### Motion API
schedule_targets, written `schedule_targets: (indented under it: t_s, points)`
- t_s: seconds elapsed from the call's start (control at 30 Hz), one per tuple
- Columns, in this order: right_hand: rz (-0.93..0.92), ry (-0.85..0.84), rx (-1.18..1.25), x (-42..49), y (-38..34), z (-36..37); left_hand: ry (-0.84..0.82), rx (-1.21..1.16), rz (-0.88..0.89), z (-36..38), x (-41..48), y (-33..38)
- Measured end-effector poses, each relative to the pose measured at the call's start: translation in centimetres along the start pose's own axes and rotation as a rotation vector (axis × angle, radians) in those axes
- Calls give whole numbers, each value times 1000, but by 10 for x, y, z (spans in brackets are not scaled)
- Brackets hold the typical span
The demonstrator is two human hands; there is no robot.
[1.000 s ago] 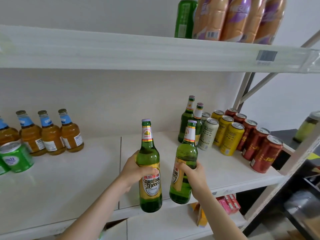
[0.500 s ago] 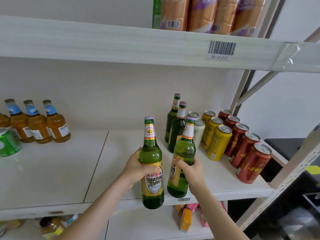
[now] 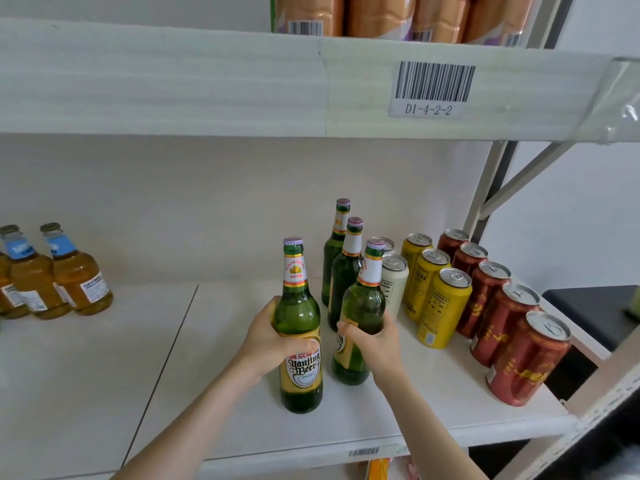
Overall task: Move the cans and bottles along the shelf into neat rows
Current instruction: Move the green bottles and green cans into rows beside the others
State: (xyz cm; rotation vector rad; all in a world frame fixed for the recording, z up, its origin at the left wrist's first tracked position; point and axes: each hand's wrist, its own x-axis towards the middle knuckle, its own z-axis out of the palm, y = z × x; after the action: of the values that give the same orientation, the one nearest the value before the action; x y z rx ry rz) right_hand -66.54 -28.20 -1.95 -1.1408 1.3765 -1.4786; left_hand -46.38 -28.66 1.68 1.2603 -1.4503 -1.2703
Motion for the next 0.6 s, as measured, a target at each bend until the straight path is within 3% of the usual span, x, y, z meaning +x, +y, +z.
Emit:
schedule_targets:
  t_s: [0.6]
  points:
    - [-157, -3, -76, 30, 13, 10, 82, 93, 67, 3, 16, -11]
